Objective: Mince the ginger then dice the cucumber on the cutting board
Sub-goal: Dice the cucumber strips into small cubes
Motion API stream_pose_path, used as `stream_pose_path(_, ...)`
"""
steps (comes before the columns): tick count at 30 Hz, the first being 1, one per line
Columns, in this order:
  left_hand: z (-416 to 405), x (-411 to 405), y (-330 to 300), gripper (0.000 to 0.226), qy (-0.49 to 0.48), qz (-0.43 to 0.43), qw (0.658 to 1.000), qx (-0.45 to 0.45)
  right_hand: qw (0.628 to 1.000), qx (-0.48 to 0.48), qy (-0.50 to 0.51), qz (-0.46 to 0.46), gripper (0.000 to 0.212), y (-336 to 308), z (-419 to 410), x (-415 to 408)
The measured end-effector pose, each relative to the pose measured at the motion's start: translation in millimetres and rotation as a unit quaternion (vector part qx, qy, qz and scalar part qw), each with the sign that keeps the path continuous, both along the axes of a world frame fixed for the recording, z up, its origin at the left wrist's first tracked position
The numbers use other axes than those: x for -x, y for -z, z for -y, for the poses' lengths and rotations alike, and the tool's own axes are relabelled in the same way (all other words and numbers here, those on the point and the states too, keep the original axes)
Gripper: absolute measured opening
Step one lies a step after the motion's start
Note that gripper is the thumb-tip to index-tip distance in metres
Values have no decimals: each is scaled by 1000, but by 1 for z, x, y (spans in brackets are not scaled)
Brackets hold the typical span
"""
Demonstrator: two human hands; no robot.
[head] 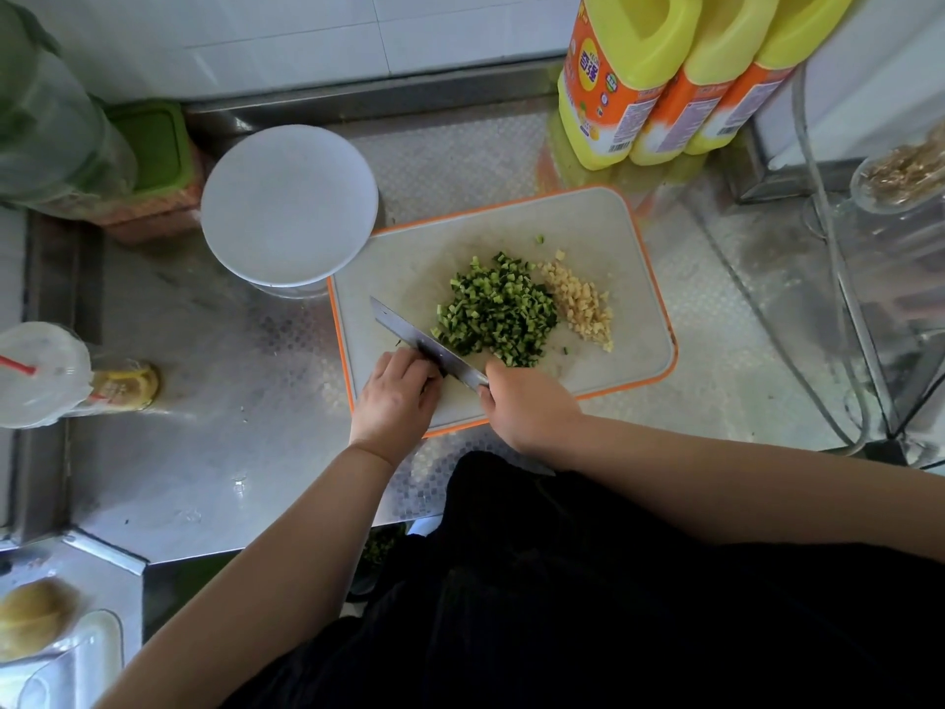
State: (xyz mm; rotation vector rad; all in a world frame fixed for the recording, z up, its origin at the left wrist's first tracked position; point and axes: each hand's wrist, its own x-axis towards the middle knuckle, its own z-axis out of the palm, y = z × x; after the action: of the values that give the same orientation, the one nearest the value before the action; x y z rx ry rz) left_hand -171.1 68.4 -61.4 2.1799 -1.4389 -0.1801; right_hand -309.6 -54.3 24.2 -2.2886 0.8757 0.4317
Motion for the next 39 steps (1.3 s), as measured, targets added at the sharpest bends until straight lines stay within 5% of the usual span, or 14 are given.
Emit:
stream_pose_path(6,0,0,4,23,-2,-2,1000,8,997,21,-7,-76,11,8,-6,-12)
stream_pose_path(15,-4,4,5,21,-13,6,1000,21,997,-40,66,-25,21,10,13,-6)
stream_pose_path(29,-10,3,2,22,-16,18,1000,4,997,32,-12,-70,8,3,-13,-13)
stream_pose_path(39,-11,2,3,23,-9,18,1000,4,996,-53,57,-37,24,9,10,-11)
